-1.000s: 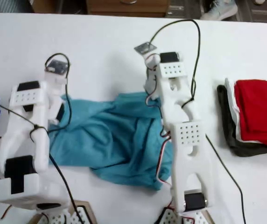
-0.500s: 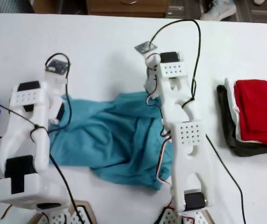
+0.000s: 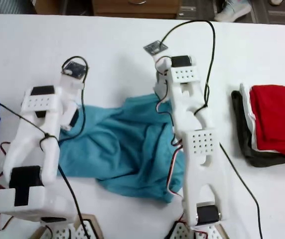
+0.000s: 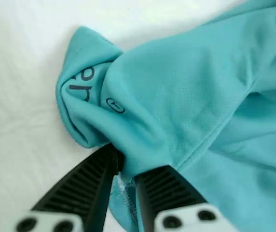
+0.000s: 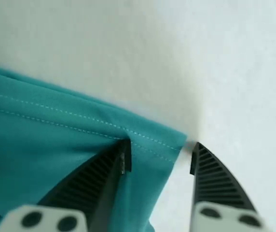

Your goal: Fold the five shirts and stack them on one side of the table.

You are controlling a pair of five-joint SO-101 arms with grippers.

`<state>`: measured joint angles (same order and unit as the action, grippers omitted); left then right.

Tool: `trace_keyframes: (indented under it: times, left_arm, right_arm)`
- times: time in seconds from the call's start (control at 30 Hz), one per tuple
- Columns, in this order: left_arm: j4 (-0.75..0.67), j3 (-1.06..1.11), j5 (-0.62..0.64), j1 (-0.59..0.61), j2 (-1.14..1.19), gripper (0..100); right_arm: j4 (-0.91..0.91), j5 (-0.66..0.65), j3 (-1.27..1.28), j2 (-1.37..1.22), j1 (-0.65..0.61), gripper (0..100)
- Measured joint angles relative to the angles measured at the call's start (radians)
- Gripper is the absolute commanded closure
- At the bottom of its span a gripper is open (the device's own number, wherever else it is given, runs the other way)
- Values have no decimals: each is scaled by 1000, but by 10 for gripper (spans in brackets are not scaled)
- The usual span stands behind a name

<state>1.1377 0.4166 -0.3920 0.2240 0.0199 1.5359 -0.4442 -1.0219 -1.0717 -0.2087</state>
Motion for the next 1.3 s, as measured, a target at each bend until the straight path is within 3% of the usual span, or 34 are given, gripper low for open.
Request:
trace_keyframes:
  times: [0.1, 0.23, 0.6, 0.8, 1.0, 1.23, 1.3]
  left_arm:
    - [0, 0, 0, -3, 0, 977]
    - [0, 0, 0, -5, 0, 977]
    - [0, 0, 0, -5, 0, 977]
    - [15, -14, 0, -5, 0, 977]
    - [224, -236, 0, -5, 0, 977]
    - [580, -618, 0, -6, 0, 977]
    - [614, -695, 0, -8, -2, 978]
  right_arm:
    - [0, 0, 0, 0, 0, 830]
    - [-2, 0, 0, 0, 6, 981]
    - [5, 0, -15, 0, 18, 978]
    - [135, -78, -160, 117, 31, 978]
    - [164, -150, -193, 328, 32, 978]
    - [172, -163, -176, 638, 14, 978]
    - [173, -163, -118, 733, -12, 978]
